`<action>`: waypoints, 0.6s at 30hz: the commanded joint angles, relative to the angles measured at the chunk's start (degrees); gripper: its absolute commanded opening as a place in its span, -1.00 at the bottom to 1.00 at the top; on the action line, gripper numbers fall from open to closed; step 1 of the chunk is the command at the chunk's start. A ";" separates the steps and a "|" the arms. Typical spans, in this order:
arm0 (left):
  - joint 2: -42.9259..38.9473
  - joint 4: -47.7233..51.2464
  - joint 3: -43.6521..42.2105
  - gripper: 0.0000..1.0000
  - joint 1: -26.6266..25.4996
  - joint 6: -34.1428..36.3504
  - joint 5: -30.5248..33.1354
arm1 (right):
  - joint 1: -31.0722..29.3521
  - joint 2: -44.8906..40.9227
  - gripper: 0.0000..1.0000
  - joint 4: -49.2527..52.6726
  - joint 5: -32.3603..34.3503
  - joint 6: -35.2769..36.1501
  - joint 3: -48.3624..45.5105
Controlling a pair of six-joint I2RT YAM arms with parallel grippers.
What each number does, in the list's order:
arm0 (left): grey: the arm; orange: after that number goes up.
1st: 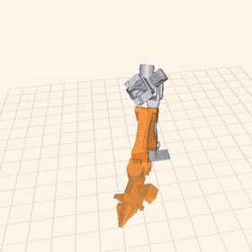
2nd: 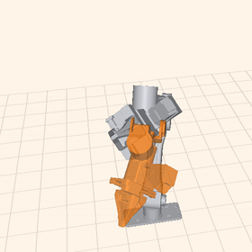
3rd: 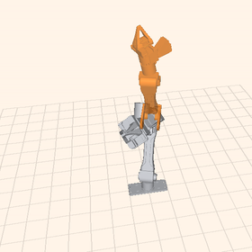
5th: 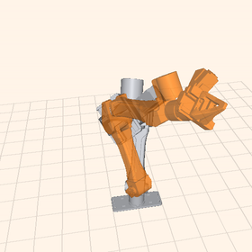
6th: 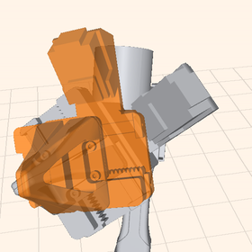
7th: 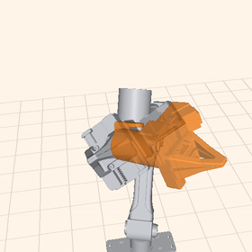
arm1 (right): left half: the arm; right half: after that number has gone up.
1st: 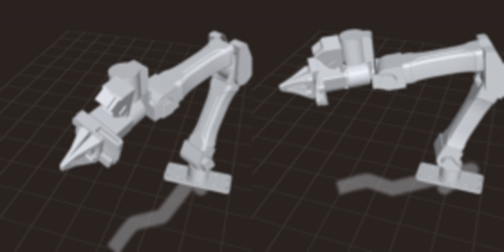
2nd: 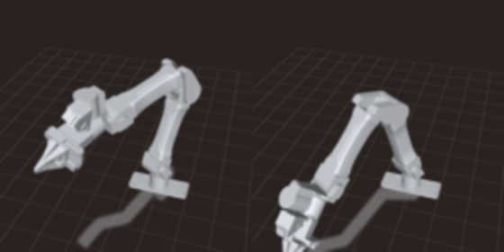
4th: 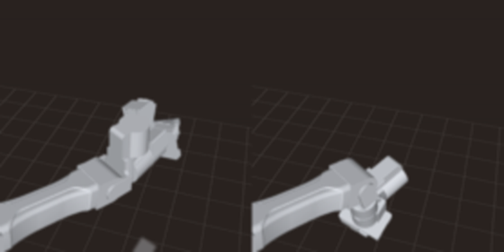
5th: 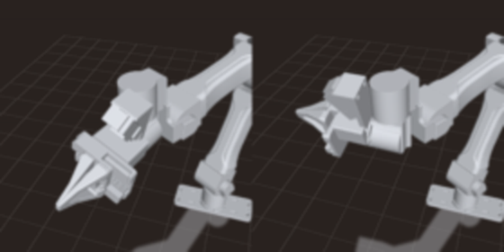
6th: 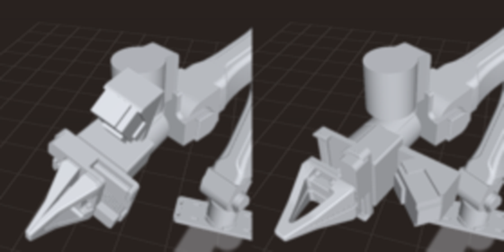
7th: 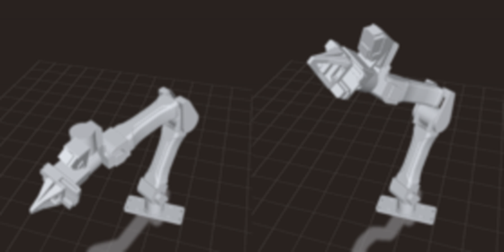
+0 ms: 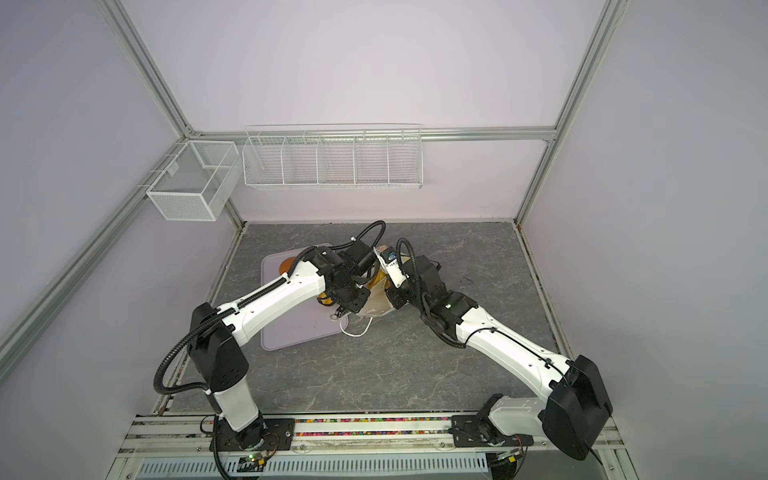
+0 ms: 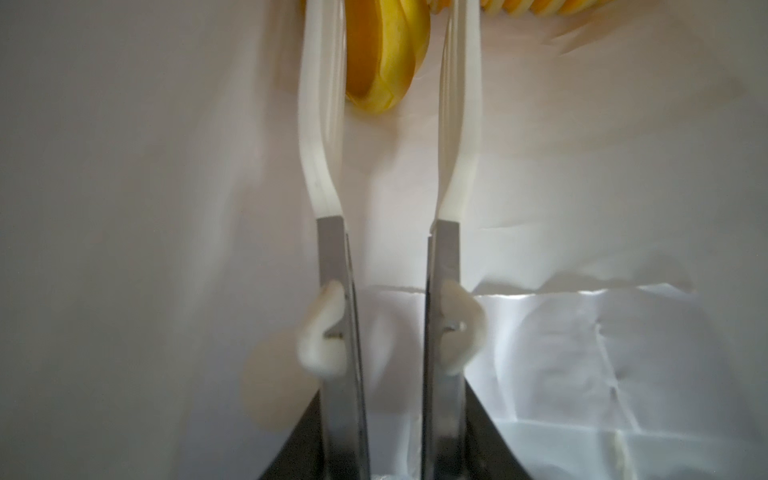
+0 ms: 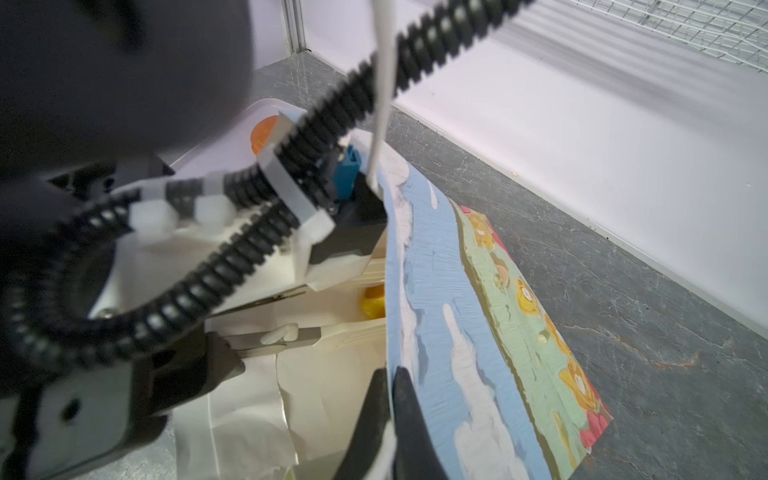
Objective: Take the fake bread out of the paper bag
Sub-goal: 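Pull the striped yellow bread out of the bag with the left gripper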
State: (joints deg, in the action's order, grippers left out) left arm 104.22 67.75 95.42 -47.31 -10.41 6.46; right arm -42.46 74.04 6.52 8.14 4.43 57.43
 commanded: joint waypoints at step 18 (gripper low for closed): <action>-10.09 4.09 1.90 -0.82 -0.53 -1.98 2.21 | -0.61 2.92 -0.87 0.81 3.77 0.85 3.76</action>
State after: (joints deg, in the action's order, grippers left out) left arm 98.56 70.06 97.08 -47.59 -11.57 8.93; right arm -42.54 76.12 6.66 10.94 4.58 59.55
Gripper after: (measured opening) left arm 0.195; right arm 0.069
